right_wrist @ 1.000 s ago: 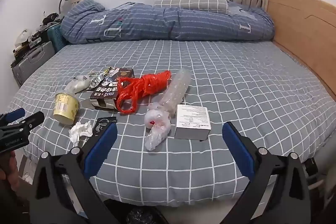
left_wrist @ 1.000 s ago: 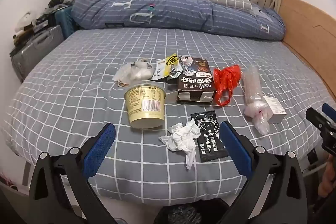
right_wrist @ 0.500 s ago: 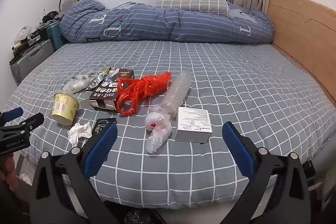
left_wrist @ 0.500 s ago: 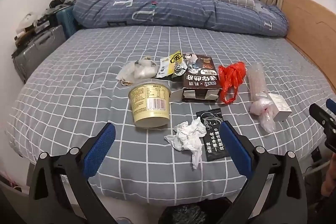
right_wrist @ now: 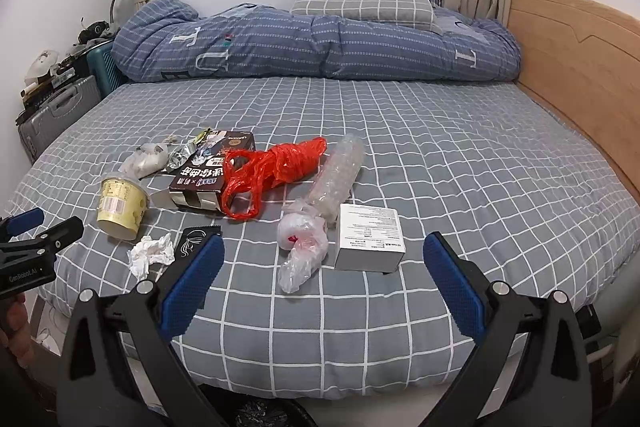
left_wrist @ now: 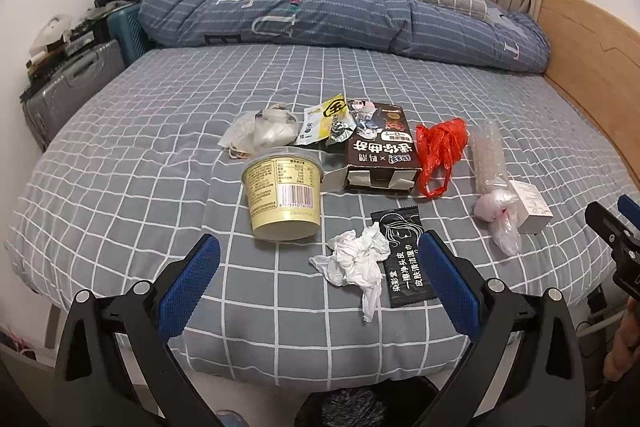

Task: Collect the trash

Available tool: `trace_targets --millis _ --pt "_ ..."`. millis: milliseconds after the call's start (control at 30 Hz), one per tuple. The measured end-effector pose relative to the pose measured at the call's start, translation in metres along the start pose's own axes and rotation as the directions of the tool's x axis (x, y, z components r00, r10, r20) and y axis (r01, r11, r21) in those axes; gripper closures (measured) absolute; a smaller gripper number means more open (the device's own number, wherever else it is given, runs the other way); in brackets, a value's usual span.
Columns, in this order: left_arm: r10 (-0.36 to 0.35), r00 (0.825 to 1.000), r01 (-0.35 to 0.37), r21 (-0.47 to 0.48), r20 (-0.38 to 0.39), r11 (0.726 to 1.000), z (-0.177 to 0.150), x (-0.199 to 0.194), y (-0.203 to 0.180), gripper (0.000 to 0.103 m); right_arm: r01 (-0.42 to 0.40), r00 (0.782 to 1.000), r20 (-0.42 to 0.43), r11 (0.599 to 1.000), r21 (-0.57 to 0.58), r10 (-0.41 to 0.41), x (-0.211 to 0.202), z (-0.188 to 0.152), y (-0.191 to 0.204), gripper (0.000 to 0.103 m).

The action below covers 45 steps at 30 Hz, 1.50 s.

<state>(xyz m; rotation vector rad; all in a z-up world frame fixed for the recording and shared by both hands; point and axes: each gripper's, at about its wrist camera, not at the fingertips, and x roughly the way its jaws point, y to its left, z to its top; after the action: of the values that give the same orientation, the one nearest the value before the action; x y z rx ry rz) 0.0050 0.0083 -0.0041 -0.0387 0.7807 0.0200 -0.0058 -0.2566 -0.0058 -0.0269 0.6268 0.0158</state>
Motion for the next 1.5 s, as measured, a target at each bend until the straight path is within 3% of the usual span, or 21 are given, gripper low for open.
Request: trace_targets --millis 1500 --pt "0.060 0.998 -0.060 0.018 0.027 0.998 0.0013 0.0008 -0.0027 0.006 0.031 0.999 0.007 0.999 0.013 -0.031 -0.0051 -0.0016 -0.0065 0.007"
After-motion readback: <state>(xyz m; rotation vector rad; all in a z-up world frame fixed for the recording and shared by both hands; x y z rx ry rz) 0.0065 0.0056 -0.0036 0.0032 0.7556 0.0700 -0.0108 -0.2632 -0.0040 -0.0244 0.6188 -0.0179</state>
